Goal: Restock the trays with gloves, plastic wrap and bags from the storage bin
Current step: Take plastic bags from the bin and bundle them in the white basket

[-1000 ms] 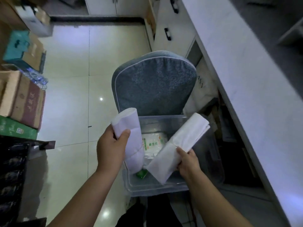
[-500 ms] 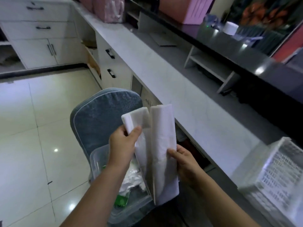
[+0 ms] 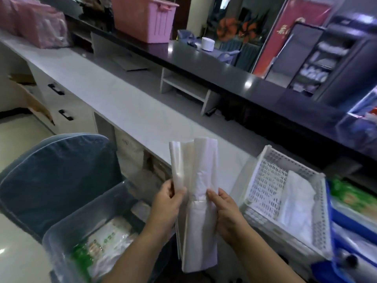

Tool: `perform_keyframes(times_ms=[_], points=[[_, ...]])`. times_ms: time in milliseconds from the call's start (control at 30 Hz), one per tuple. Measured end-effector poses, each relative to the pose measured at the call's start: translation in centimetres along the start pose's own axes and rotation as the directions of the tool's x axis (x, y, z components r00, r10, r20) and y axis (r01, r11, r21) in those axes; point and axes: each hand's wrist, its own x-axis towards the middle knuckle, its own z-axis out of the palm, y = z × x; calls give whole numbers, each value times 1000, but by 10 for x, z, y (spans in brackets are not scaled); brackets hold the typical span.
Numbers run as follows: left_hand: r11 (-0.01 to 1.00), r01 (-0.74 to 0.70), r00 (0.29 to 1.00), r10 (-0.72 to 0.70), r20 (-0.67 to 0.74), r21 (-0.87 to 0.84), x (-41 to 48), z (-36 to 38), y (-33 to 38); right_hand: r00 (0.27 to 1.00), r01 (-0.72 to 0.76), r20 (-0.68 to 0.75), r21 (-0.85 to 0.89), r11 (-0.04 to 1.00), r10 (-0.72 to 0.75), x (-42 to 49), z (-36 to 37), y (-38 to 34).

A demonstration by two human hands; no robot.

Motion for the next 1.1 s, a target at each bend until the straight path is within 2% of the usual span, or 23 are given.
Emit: perform_keyframes(times_ms=[167,467,633,867,933,1000,1100], points=[[1000,-11,999,11,31,5,-3,60,-17,991,48,-128,29,998,-44,-7,-50,-15],[962,-128,983,90,163,242,20,169,-3,929,132,-359,94,987,-90,-13,-187,-76],[853,-179,976,90,200,490,50,244,2,871,183,-480,120,976,-104,2,-276,-107],[679,-180,975,29,219,712,105,331,-25,877,137,-477,125,983,-61,35,-363,-116],[601,-185,978,35,206,777,115,344,-36,880,117,-473,131,984,-42,44,-377,-115],[403,-245,969,111,219,882,119,348,-48,880,104,-475,142,984,-25,52,-387,-113],[141,-414,904,184,387,899,118,345,-69,883,77,-469,148,986,2,62,-394,-110]])
